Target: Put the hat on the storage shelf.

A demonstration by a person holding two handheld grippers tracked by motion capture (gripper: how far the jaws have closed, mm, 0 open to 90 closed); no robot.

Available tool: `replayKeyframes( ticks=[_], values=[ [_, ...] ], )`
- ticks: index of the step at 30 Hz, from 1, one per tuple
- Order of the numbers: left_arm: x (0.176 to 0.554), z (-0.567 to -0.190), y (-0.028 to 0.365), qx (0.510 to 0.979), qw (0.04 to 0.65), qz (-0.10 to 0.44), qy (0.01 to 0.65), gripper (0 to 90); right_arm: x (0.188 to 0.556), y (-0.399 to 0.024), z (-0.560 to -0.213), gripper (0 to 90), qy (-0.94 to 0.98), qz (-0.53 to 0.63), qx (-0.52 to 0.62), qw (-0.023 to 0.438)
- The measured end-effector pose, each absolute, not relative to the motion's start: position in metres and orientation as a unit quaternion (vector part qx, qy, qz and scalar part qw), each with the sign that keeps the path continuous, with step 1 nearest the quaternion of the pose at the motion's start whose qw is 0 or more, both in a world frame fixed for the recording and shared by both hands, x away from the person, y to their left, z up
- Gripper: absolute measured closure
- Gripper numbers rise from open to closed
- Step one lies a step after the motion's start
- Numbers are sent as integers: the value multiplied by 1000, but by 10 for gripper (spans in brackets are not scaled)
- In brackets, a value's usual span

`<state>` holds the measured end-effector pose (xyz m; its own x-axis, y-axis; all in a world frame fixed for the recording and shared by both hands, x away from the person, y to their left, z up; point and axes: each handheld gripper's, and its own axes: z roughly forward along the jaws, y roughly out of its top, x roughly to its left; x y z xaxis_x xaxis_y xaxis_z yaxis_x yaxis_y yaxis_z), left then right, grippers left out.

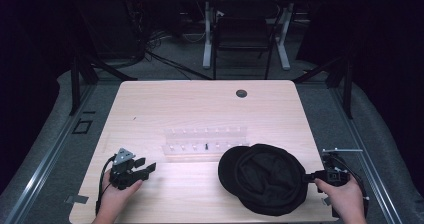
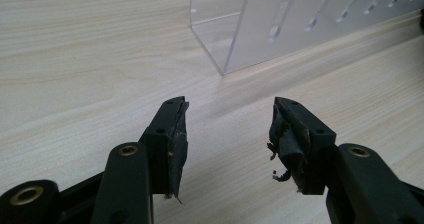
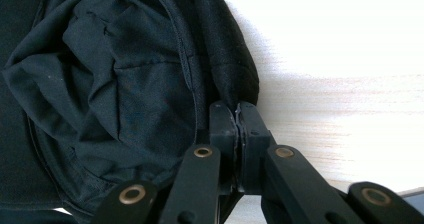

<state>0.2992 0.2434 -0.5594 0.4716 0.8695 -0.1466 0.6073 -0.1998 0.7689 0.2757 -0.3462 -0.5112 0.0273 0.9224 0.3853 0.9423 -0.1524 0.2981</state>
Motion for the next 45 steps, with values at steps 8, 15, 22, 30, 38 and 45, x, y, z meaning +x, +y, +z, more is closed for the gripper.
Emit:
replayKeyframes(
  ticks=[8,15,22,30,38,45],
  values=[
    [299,-560,243,757,404,164,487,484,282,-344,-501,878,-667,-231,-709,6],
    [300,-560,243,758,402,162,488,484,286,-342,-492,878,-680,-222,-699,-2],
    [299,-560,242,758,402,164,488,483,287,-340,-481,874,-684,-219,-696,-9],
    [300,-560,242,759,401,161,487,484,285,-339,-470,876,-689,-224,-690,-9],
    [300,-561,242,760,399,161,487,484,283,-337,-455,880,-694,-229,-683,-10],
    [299,-561,241,760,400,159,487,484,282,-334,-435,882,-708,-224,-670,-10]
  ],
)
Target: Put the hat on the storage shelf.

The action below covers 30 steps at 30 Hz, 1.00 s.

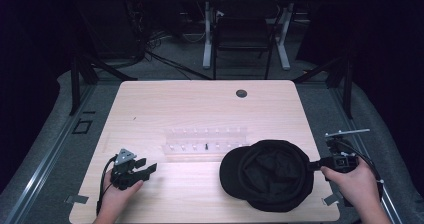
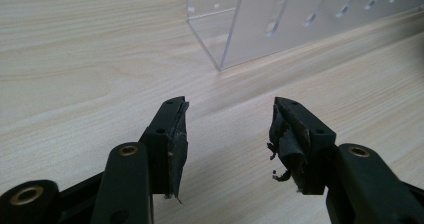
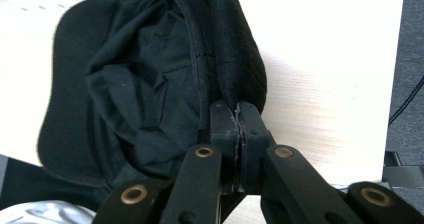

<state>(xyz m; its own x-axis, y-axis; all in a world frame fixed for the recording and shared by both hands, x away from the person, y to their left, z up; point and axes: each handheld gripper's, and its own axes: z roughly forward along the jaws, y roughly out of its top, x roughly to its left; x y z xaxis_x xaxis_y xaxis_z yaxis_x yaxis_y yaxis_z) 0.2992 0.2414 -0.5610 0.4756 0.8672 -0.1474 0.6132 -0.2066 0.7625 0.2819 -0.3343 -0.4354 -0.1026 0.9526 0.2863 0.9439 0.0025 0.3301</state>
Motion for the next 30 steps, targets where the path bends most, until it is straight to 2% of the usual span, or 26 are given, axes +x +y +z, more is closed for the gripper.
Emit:
replayKeyframes(
  ticks=[30],
  values=[
    [299,-560,237,756,405,157,489,485,283,-316,-373,887,700,307,642,-56]
  ],
)
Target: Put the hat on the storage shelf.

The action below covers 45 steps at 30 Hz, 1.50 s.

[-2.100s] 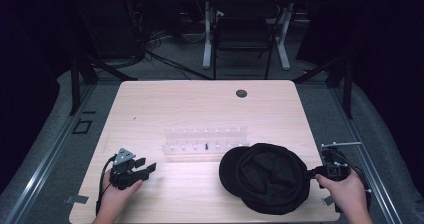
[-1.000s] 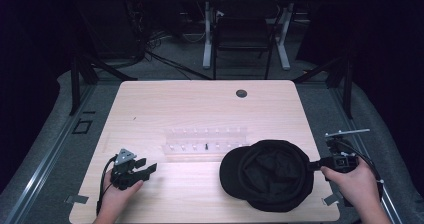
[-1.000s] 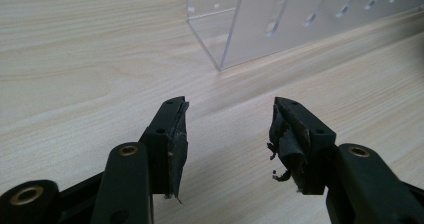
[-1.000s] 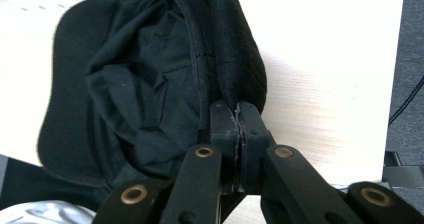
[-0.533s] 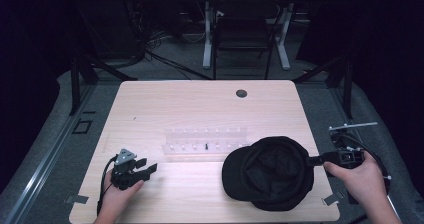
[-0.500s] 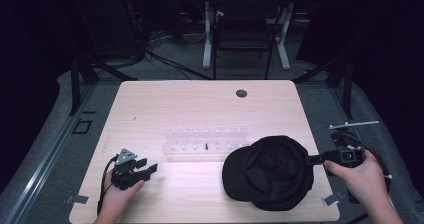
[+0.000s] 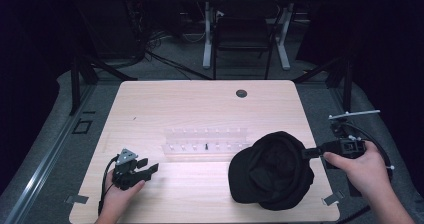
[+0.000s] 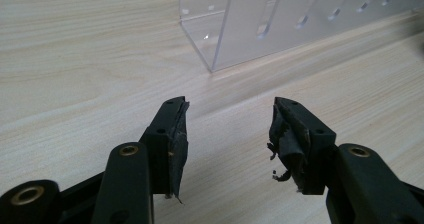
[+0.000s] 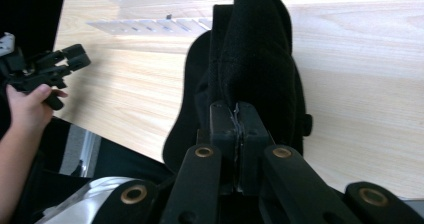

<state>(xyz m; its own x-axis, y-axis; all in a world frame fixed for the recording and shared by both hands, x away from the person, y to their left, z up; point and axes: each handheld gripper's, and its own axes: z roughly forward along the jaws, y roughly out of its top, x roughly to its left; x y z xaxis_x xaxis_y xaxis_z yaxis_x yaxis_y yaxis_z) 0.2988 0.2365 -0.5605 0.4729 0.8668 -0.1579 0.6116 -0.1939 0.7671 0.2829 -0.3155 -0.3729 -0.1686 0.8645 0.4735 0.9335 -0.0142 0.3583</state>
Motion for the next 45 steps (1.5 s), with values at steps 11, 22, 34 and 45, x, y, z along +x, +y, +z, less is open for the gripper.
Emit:
replayKeyframes(
  ticks=[11,22,34,45],
  values=[
    [299,-559,236,754,410,155,489,485,287,-314,-362,887,-690,-337,-633,97],
    [297,-556,230,758,419,147,478,485,287,-310,-353,887,-681,-361,-626,113],
    [294,-555,227,762,420,148,471,484,292,-303,-346,887,-673,-391,-614,128],
    [293,-553,218,769,420,143,459,491,297,-301,-337,887,-671,-405,-605,139]
  ],
)
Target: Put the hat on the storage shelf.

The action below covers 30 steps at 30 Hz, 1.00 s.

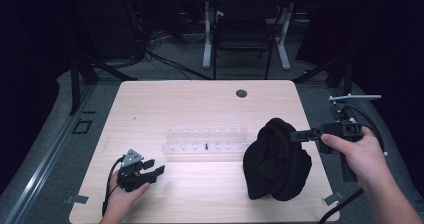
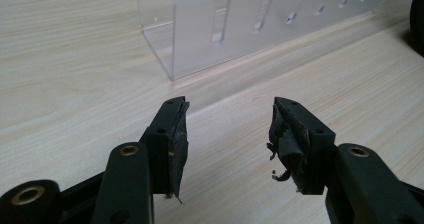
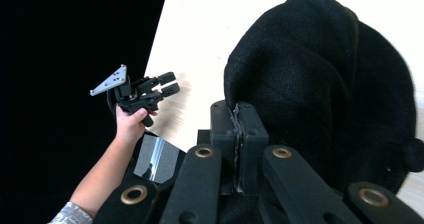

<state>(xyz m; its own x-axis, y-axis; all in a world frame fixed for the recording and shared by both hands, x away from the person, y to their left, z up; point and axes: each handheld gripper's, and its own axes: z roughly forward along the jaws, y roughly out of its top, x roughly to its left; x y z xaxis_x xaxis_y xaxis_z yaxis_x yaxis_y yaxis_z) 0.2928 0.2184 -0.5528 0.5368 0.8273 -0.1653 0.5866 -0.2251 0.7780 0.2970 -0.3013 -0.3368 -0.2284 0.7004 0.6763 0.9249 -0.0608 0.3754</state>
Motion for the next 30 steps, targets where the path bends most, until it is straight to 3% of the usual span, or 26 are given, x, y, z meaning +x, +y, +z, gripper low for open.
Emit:
replayKeyframes(
  ticks=[30],
  values=[
    [289,-552,211,777,427,139,442,503,305,-276,-306,887,-672,-433,-580,155]
  ],
)
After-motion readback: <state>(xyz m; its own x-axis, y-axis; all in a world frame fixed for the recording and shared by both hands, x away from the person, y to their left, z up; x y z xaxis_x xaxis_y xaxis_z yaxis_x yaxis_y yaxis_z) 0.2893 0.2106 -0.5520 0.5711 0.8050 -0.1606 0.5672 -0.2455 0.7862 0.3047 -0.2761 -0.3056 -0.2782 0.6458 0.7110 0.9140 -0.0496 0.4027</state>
